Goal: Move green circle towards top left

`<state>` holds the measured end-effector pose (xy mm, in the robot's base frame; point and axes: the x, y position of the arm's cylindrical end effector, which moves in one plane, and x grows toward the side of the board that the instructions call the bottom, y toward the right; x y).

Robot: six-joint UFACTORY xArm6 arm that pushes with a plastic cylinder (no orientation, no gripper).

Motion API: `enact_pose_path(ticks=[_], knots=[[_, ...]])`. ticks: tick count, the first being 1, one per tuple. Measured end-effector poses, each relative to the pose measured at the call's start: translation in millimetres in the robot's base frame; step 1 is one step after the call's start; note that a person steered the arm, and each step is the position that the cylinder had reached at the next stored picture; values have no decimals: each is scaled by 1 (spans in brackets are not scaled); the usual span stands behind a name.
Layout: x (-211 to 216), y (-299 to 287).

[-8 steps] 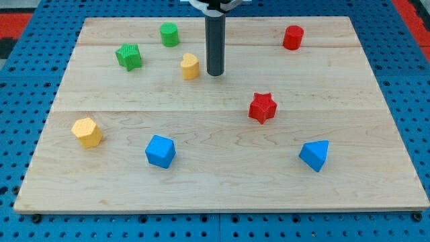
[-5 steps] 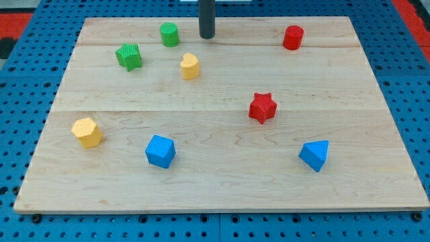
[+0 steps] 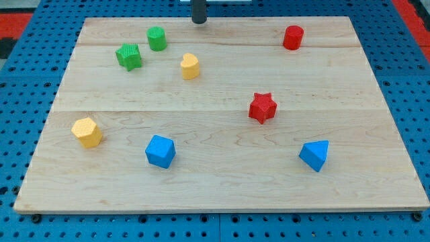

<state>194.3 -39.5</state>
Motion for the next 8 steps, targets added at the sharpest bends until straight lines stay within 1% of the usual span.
enact_pose_path(ticks=[1,2,3,4,5,6,7,8], knots=[[0,-8],[17,-36],[36,22],[69,-34],[78,-91],[61,-92],[49,-120],[50,-150]])
